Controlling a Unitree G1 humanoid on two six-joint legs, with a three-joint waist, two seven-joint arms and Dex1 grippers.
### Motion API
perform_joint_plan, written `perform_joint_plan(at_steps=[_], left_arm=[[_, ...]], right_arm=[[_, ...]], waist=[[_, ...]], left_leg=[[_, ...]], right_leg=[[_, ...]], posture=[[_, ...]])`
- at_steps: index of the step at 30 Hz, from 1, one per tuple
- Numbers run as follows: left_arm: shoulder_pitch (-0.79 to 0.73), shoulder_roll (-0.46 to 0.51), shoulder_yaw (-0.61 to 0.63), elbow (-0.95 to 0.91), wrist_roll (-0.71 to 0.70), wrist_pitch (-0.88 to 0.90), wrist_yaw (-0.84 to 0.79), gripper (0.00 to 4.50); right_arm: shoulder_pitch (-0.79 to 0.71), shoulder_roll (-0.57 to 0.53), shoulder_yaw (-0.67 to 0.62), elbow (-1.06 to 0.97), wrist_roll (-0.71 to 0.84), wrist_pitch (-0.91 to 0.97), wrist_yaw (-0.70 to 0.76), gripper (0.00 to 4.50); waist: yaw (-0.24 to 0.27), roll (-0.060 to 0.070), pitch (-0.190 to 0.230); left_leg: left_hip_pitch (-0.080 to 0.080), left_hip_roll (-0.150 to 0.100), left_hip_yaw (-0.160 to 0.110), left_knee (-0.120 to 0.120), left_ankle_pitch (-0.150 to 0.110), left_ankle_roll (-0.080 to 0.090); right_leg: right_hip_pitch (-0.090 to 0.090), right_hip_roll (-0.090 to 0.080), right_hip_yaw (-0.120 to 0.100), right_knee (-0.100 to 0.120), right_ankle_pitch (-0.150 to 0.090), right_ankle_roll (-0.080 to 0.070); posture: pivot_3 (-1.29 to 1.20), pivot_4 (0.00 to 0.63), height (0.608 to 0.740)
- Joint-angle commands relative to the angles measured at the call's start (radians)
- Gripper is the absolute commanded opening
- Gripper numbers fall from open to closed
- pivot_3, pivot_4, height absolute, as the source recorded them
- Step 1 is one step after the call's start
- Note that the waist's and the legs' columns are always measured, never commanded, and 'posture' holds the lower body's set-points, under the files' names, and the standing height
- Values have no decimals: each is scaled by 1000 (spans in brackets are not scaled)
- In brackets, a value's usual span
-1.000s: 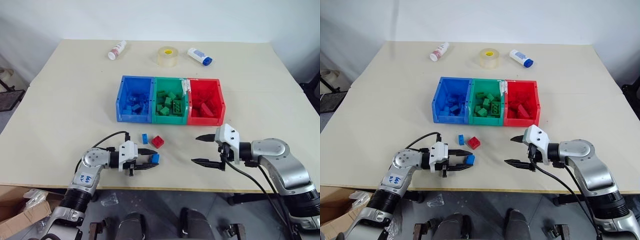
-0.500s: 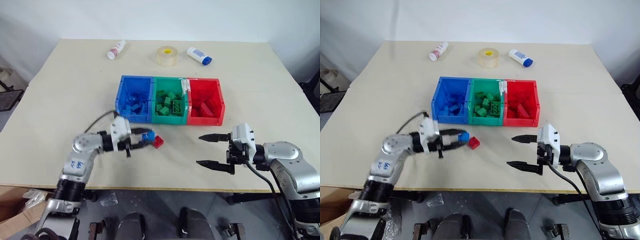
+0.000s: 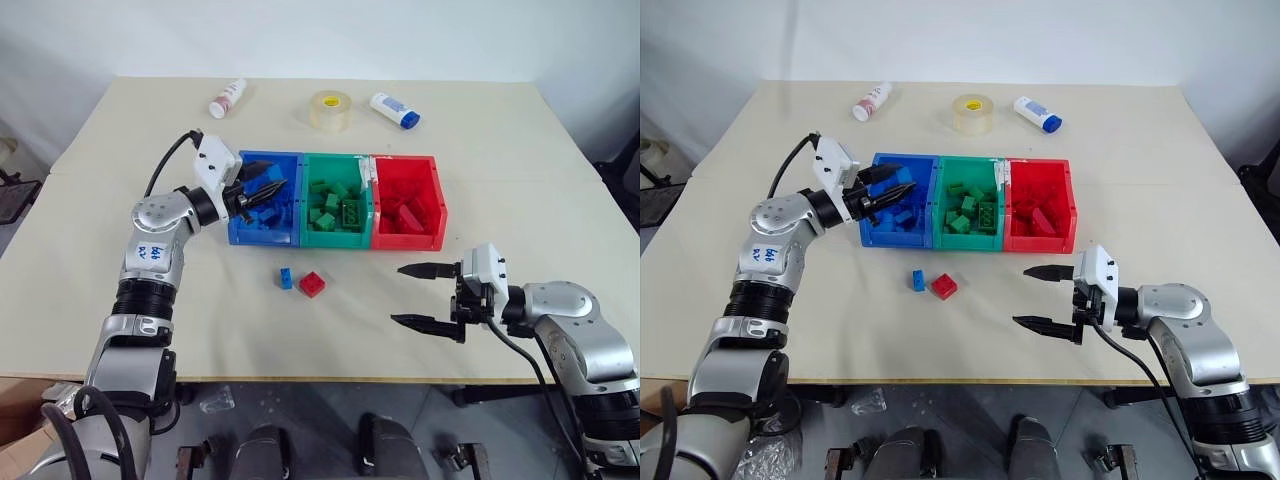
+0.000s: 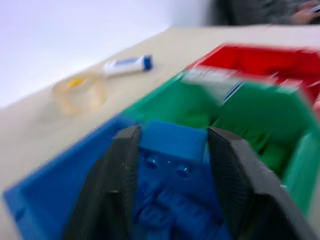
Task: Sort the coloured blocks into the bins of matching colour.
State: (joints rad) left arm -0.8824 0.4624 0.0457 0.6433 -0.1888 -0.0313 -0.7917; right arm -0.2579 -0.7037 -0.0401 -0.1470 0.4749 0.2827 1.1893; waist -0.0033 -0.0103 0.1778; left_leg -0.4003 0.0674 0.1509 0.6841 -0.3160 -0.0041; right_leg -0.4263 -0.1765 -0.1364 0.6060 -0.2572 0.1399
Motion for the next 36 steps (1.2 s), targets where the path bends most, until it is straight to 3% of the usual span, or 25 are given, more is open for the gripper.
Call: perform_joint_plan(at_steps=[1,4,5,11,20,28,36], left_arm=[[-21,-3,-2,3,7,-29,-19,3391],[2,9,5,-40,-15,-25,-61,4379],[13,16,9,-60,-23,-18,-75,4468],[214,164,58,-281,-180,46,-370,4468],[552,374,144,-388,-242,59,-572,4468],[538,289,78,-454,-202,91,-485,4468],[415,152,-88,-304,-30,-19,-400,4468]], right_arm=[[14,1,-16,-38,10,-15,-12,4500],[14,0,-16,-38,11,-16,-16,4500],[14,-1,-16,-38,11,-16,-16,4500],[0,-8,-12,-23,13,-21,6,4500],[-35,-12,2,22,3,-29,48,4500],[-64,-10,14,46,-5,-32,62,4500],[-58,-14,6,30,-3,-27,46,4500]], waist=[[1,-1,1],[2,-1,1],[2,-1,1],[-21,-1,1],[-20,-1,1],[-3,-1,1],[-1,-1,0]], left_leg=[[0,0,0,0,0,0],[-1,0,0,1,0,0],[-1,0,0,1,0,0],[0,0,1,0,0,0],[0,1,0,0,0,0],[0,1,1,0,0,0],[0,0,1,1,0,0]], right_leg=[[0,0,0,0,0,0],[0,0,0,0,0,1],[0,0,0,0,0,1],[-1,0,1,0,0,1],[-1,0,1,1,0,0],[-1,0,1,2,0,0],[-1,0,1,2,0,0]], posture=[[0,150,740],[0,150,740],[0,150,740],[0,150,740],[0,150,740],[0,150,740],[0,150,740]])
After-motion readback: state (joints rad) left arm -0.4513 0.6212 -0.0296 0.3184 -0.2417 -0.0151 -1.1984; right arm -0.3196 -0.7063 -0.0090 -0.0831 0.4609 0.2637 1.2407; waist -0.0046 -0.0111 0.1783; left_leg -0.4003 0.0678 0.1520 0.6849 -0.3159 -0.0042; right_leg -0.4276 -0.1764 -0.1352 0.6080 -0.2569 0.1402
